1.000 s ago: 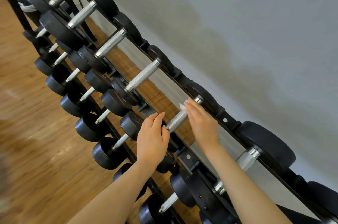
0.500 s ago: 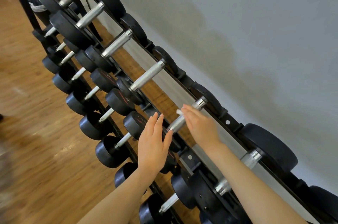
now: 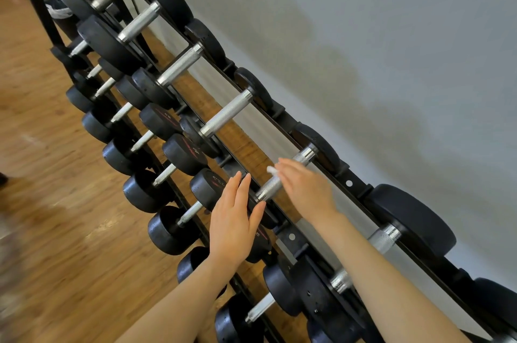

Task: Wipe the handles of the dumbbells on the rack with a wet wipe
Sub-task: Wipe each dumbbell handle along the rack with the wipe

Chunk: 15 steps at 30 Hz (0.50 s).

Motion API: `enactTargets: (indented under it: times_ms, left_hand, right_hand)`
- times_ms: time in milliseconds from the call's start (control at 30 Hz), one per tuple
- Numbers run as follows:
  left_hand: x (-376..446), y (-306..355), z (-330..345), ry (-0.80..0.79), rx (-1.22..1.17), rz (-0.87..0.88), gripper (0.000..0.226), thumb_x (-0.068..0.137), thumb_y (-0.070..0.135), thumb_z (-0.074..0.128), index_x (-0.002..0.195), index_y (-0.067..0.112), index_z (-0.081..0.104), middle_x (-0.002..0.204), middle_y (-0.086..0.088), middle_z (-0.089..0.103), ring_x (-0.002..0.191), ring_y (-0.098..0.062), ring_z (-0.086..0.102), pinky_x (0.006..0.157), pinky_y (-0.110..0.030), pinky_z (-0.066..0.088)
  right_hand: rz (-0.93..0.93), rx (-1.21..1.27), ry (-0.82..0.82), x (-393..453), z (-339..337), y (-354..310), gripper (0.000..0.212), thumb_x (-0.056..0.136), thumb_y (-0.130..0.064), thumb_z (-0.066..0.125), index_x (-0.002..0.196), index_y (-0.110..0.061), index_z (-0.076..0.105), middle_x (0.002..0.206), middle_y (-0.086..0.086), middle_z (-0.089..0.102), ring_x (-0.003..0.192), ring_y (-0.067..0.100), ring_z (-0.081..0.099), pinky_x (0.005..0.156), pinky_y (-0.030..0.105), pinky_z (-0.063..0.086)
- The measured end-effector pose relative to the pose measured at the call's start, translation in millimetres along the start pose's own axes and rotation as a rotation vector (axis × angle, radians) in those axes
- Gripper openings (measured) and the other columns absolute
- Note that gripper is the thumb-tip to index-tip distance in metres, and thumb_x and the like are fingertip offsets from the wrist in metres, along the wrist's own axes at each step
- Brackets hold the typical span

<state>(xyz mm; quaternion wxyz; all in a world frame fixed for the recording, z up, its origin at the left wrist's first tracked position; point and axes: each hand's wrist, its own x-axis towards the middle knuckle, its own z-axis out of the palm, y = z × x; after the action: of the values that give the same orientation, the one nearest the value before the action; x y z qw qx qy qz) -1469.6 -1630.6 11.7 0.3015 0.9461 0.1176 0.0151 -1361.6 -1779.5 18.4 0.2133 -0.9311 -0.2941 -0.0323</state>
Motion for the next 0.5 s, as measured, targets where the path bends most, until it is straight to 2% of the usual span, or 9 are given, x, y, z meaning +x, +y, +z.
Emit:
enactTargets:
  times_ms: [100,233,300,400,500]
  left_hand:
    - [0,0,0,-0.005,0.008,-0.003,0.074,0.09,0.062,0.021,0.154,0.024,0.026,0.162,0.004,0.02,0.148,-0.015,0.021,0.114,-0.029,0.016]
    - [1,-1,0,-0.003,0.006,-0.007,0.075,0.09,0.062,0.021,0.153,0.023,0.028,0.162,0.004,0.021,0.148,-0.016,0.023,0.115,-0.031,0.018]
    - [1,-1,1,0.002,0.01,-0.004,0.075,0.09,0.063,0.021,0.153,0.023,0.028,0.161,0.004,0.022,0.147,-0.016,0.024,0.114,-0.031,0.02]
    - [1,-1,2,0.006,0.004,-0.003,0.074,0.091,0.062,0.022,0.154,0.023,0.027,0.161,0.004,0.022,0.148,-0.015,0.023,0.116,-0.034,0.023]
    - [1,-1,1,0.005,-0.006,-0.004,0.075,0.09,0.062,0.022,0.154,0.023,0.026,0.162,0.004,0.021,0.148,-0.015,0.021,0.117,-0.035,0.024]
  right_hand:
    - [0.034,0.018,0.091,-2,1,0,0.029,0.093,-0.015,0.061,0.122,-0.011,0.065,0.13,0.007,0.062,0.105,0.021,0.067,0.077,0.029,0.056]
    - [-0.091,-0.021,0.024,-18,22,-8,0.034,0.088,-0.015,0.068,0.121,-0.011,0.065,0.13,0.007,0.062,0.095,0.021,0.07,0.068,0.027,0.057]
    - [-0.029,0.005,0.072,-17,20,-5,0.031,0.093,-0.022,0.059,0.122,-0.013,0.065,0.133,0.008,0.059,0.1,0.021,0.068,0.071,0.028,0.057]
    - [0.144,0.056,0.188,-13,10,-2,0.044,0.096,-0.035,0.037,0.125,-0.013,0.063,0.141,0.013,0.05,0.108,0.024,0.063,0.072,0.032,0.06]
    - [0.138,0.015,0.264,-13,7,-4,0.051,0.097,-0.039,0.031,0.124,-0.008,0.062,0.131,0.015,0.054,0.105,0.023,0.063,0.069,0.03,0.06]
